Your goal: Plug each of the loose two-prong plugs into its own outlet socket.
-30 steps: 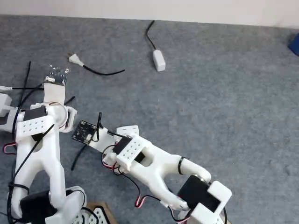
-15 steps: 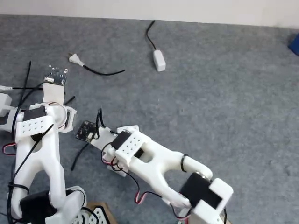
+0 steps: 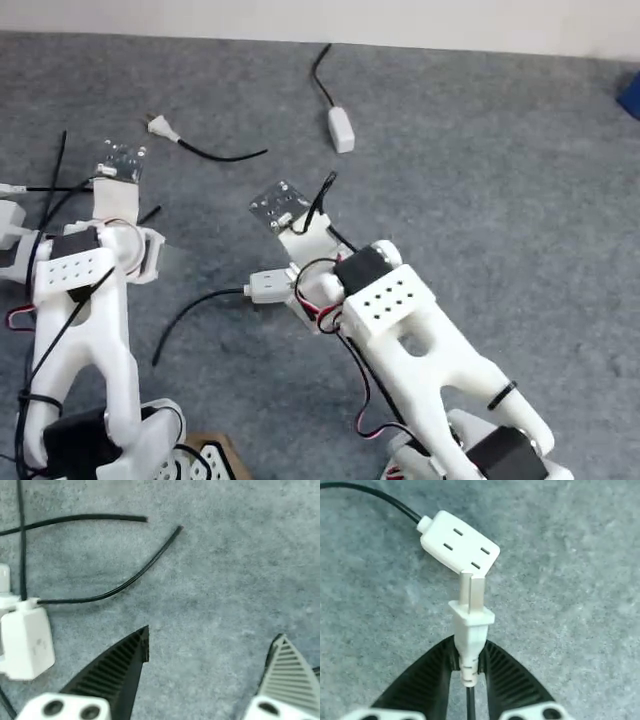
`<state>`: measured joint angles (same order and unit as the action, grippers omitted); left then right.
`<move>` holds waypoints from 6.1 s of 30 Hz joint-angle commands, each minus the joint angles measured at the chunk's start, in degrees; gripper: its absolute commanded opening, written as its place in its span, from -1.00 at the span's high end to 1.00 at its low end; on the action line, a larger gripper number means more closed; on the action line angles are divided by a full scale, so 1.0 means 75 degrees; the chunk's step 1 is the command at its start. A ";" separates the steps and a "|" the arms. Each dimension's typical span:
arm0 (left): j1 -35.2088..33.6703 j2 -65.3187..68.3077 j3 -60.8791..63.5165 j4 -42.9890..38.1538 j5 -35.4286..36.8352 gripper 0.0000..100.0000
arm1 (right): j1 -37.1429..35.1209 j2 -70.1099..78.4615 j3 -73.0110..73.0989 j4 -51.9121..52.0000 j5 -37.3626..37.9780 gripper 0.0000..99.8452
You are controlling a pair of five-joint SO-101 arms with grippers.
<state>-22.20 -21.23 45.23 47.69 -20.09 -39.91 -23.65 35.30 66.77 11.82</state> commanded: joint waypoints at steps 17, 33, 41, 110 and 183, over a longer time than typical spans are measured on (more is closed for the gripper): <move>0.2714 -0.3311 -0.0873 0.3610 0.0563 0.27 | -0.1389 -0.1436 0.0733 -0.0885 -0.0328 0.98; 0.3112 -0.4062 -0.0334 0.3458 0.0750 0.27 | -0.1858 -0.2362 0.2233 -0.1834 -0.0234 0.98; 0.3511 -0.4108 0.0955 0.2919 0.0762 0.27 | -0.1752 -0.2374 0.1952 -0.1799 -0.0375 0.98; 0.1741 -0.4050 0.1705 0.1430 0.0785 0.27 | 0.1190 -0.0193 -0.1213 0.4566 0.4278 0.77; 0.0498 -0.4050 0.1999 0.1008 0.0738 0.27 | -0.0334 0.2796 0.0440 -0.1670 0.3024 0.99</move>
<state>-18.24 -51.56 60.79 56.22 -14.73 -41.32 -1.85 38.90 53.49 38.81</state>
